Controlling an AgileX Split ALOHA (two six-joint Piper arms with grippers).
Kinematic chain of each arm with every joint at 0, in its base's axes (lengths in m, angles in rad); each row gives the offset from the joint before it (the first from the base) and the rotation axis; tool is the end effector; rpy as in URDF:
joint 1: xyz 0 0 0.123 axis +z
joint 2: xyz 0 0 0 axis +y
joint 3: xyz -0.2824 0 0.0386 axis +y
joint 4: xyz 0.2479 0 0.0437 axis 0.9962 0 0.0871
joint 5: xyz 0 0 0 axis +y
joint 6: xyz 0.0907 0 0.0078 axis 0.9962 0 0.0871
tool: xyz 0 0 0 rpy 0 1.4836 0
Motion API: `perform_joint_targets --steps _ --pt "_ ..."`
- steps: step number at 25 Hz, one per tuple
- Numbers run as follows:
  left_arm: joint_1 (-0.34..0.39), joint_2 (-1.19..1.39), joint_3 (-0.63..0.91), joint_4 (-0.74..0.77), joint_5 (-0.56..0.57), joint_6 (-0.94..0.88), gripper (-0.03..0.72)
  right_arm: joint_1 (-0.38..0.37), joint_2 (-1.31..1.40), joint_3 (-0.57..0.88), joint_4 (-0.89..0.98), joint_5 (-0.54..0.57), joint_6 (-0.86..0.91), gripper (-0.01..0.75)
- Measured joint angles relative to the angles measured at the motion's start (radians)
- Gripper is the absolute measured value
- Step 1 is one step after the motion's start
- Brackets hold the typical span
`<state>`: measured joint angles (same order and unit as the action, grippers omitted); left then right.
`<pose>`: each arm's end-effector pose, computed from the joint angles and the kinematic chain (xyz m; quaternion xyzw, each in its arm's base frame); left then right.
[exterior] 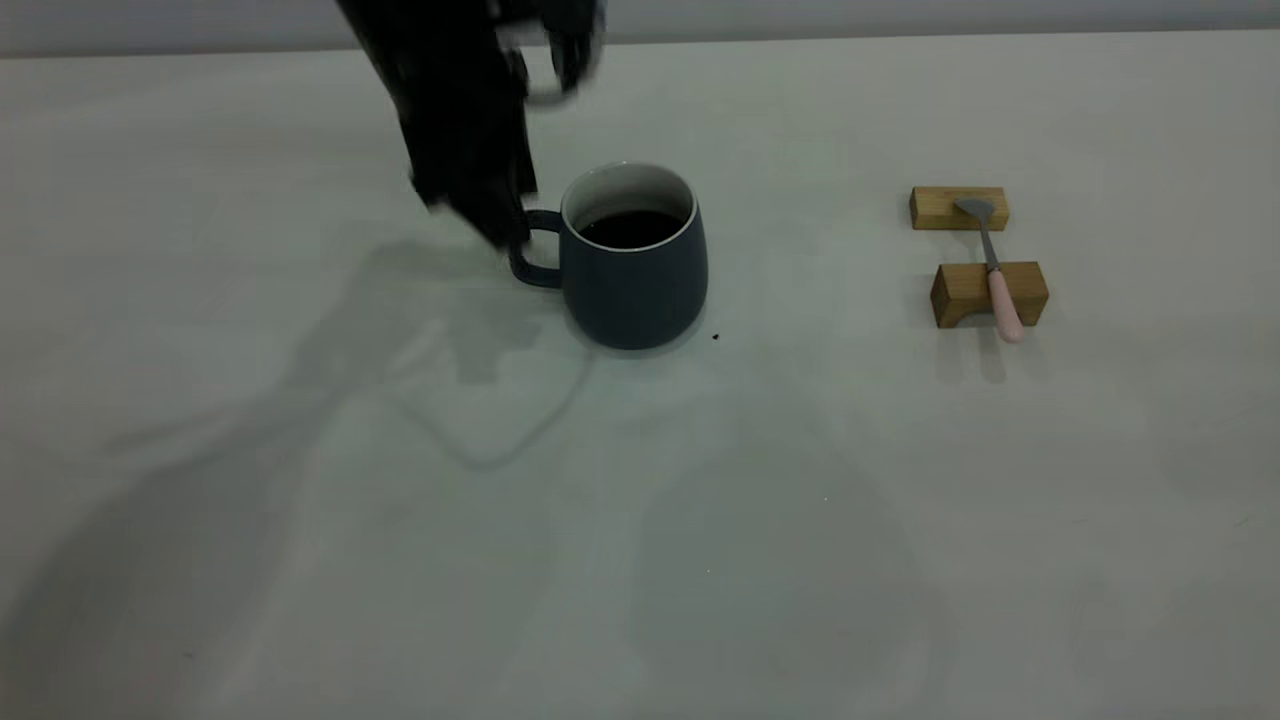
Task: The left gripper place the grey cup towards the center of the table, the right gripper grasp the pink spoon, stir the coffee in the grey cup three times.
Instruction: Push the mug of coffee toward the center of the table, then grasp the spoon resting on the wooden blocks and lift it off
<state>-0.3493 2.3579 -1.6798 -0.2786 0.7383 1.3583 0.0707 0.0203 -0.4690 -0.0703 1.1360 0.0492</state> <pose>0.4365 -0.1770 0.0871 0.6814 0.7144 -0.0344 0.1553 -0.0018 -0.0059 0.2629 -0.0077 0.8839 -0.0071 0.4675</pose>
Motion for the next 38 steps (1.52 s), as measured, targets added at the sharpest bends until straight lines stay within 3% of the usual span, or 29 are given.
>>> perform_joint_targets --steps 4,9,15,20,24,32,38 --pt "0.004 -0.17 0.0 0.073 0.083 -0.163 0.519 0.0 0.0 0.0 0.0 0.0 0.0 0.242" --pt "0.004 -0.448 0.001 0.096 0.203 -0.55 0.519 0.0 0.0 0.0 0.0 0.0 -0.001 0.242" --pt "0.004 -0.784 0.001 0.158 0.43 -0.917 0.519 0.0 0.0 0.0 0.0 0.0 -0.001 0.242" --pt "0.004 -0.948 0.044 0.187 0.43 -1.065 0.519 0.0 0.0 0.0 0.0 0.0 -0.001 0.242" --pt "0.004 -1.079 0.231 0.187 0.43 -1.151 0.519 0.0 0.0 0.0 0.0 0.0 -0.001 0.242" --pt "0.004 -1.412 0.817 0.189 0.43 -1.209 0.519 0.0 0.0 0.0 0.0 0.0 -0.001 0.242" --pt "0.004 -1.7 1.077 0.197 0.423 -1.21 0.519 0.0 0.0 0.0 0.0 0.0 -0.001 0.242"
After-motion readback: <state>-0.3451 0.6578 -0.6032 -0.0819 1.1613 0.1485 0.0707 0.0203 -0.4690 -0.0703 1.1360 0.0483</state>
